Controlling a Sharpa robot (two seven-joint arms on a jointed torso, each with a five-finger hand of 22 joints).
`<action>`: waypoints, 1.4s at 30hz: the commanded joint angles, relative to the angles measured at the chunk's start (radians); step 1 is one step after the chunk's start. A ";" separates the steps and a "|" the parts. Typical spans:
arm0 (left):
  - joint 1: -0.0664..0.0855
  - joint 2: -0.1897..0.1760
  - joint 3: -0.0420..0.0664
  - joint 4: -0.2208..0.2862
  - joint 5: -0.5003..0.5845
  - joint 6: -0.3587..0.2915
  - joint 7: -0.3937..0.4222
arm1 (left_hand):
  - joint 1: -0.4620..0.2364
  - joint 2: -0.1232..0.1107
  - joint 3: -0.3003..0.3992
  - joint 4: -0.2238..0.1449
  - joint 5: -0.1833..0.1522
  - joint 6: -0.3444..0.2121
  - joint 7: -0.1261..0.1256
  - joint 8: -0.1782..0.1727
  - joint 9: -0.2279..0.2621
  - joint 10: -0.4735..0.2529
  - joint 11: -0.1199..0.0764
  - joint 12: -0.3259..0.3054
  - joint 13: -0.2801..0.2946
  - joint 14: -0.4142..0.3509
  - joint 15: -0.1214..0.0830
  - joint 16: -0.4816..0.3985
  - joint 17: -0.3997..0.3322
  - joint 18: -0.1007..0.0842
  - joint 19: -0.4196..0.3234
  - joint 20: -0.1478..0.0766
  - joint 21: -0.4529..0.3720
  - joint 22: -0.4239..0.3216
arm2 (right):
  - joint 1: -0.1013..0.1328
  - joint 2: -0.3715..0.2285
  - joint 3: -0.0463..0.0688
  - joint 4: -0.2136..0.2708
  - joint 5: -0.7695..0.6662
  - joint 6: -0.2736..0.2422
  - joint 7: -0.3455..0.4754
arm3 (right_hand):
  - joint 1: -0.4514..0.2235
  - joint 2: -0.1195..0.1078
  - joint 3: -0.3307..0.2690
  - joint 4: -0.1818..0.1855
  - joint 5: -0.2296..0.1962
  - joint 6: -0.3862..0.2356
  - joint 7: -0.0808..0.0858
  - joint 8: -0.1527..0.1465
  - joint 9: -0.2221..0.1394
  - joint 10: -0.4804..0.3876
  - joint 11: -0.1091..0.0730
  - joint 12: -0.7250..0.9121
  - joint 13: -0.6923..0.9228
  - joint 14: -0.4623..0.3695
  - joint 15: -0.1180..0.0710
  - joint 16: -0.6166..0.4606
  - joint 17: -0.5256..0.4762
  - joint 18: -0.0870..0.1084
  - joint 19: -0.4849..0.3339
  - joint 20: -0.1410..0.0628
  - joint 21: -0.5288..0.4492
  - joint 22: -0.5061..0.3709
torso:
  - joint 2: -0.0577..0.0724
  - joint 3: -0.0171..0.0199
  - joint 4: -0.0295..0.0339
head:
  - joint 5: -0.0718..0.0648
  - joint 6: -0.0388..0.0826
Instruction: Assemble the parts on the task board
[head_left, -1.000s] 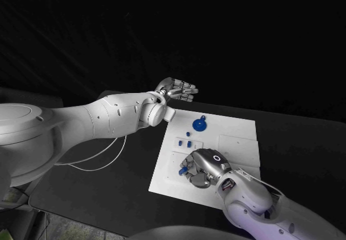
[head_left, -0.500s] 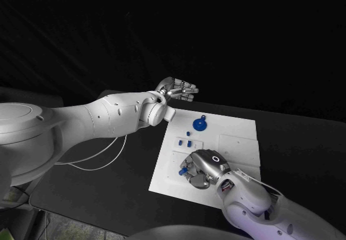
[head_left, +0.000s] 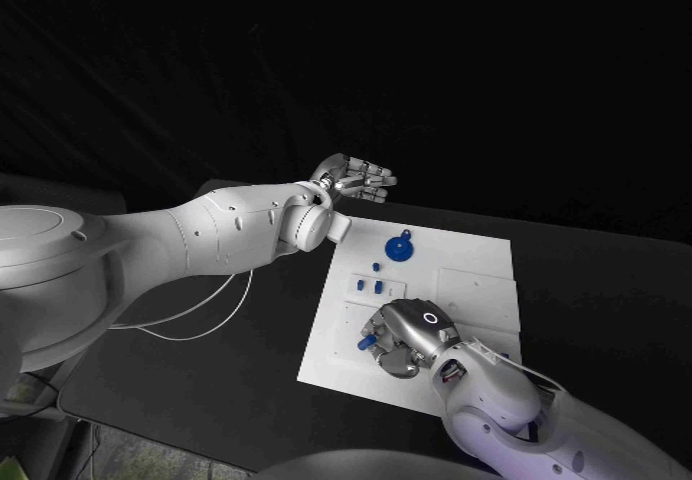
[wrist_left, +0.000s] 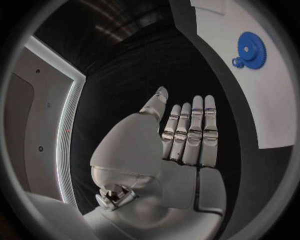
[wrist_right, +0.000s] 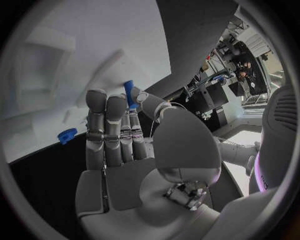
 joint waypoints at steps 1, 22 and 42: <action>0.000 0.002 0.001 0.001 -0.004 0.014 0.004 | 0.004 0.006 -0.006 0.002 -0.004 -0.004 0.000 -0.001 0.001 -0.005 0.003 0.003 -0.001 -0.005 -0.002 -0.002 -0.001 0.012 -0.001 0.005 0.004 -0.001 | -0.001 0.000 0.000 0.005 -0.031 0.030 -0.018 | -0.002 0.005 0.007 -0.001 0.007 0.016 -0.008 0.004 0.004 0.006 -0.001 0.003 0.001 0.002 -0.003 -0.004 0.002 0.014 0.039 -0.006 0.003 0.001 | 0.000 -0.0002 0.0004 | 0.000 -0.002; 0.000 0.004 0.001 0.000 -0.004 0.016 -0.001 | 0.003 0.005 -0.008 0.004 -0.005 -0.004 0.000 -0.001 0.001 -0.006 0.003 0.003 -0.001 -0.006 -0.001 -0.002 -0.001 0.013 -0.002 0.006 0.003 -0.003 | 0.007 0.034 -0.002 0.002 -0.061 0.100 -0.032 | -0.003 0.007 -0.009 0.001 0.007 0.009 -0.005 0.003 0.003 -0.003 0.002 0.002 0.000 -0.006 -0.001 -0.008 0.002 0.015 0.034 -0.005 -0.032 -0.002 | 0.000 -0.0021 0.0003 | -0.004 -0.004; 0.000 0.005 0.001 -0.002 -0.004 0.022 -0.005 | 0.003 0.005 -0.008 0.005 -0.005 -0.007 0.001 -0.002 0.001 -0.007 0.003 0.004 -0.001 -0.007 -0.001 -0.002 0.000 0.013 -0.002 0.006 0.003 -0.004 | 0.012 0.032 -0.005 0.000 -0.027 0.010 -0.021 | -0.002 -0.096 -0.161 0.061 0.014 -0.131 0.015 0.001 -0.004 -0.214 0.064 0.002 -0.003 -0.016 0.043 0.001 -0.033 0.056 0.036 0.041 -0.131 -0.056 | 0.000 0.0008 -0.0008 | -0.005 -0.003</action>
